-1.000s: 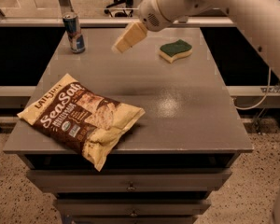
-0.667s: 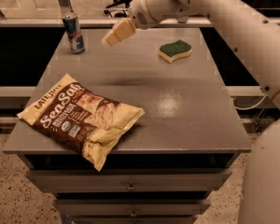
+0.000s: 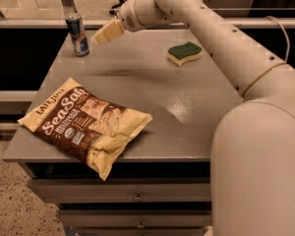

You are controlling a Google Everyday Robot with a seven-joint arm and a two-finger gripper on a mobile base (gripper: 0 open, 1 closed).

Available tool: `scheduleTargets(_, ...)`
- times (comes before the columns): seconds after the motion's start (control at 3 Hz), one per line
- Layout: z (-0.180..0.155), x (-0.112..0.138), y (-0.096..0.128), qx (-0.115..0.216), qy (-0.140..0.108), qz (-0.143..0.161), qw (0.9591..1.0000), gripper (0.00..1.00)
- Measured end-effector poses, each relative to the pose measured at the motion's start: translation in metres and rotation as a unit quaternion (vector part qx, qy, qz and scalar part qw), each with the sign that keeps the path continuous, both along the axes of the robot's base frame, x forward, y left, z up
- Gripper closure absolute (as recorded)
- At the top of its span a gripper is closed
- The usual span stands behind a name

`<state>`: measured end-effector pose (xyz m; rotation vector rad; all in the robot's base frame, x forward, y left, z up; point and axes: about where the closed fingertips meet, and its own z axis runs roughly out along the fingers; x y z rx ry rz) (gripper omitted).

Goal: Knock redbull can over

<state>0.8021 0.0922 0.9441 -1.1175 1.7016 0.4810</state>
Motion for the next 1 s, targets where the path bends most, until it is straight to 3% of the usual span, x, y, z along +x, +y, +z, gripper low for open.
scheduleTargets(1.0, -0.022, 0.032, 0.090, 0.046, 0.014, 0.032, 0.9984, 0.00)
